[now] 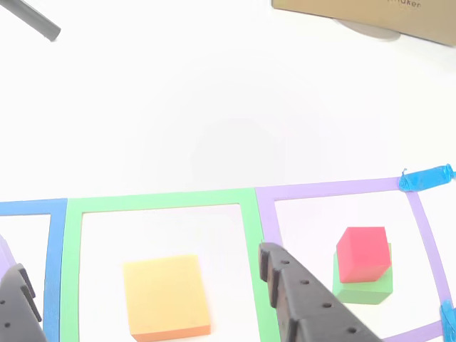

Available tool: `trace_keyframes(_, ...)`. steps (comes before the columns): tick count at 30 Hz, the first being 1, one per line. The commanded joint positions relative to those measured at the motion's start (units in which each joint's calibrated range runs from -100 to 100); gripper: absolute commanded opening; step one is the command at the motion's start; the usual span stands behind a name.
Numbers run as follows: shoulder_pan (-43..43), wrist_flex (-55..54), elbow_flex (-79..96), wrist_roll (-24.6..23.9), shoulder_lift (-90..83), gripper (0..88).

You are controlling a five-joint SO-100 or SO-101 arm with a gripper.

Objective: Tower of hanoi

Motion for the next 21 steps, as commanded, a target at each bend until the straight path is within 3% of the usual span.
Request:
trace_keyframes(1,-2.3,-14.6,2.6,0.2,5.3,39.7)
trace_keyframes(10,-4.6,-38.7,8.8,0.2,19.3,40.1)
trace_keyframes(21,-1.5,-53.1,8.2,0.2,36.1,39.1)
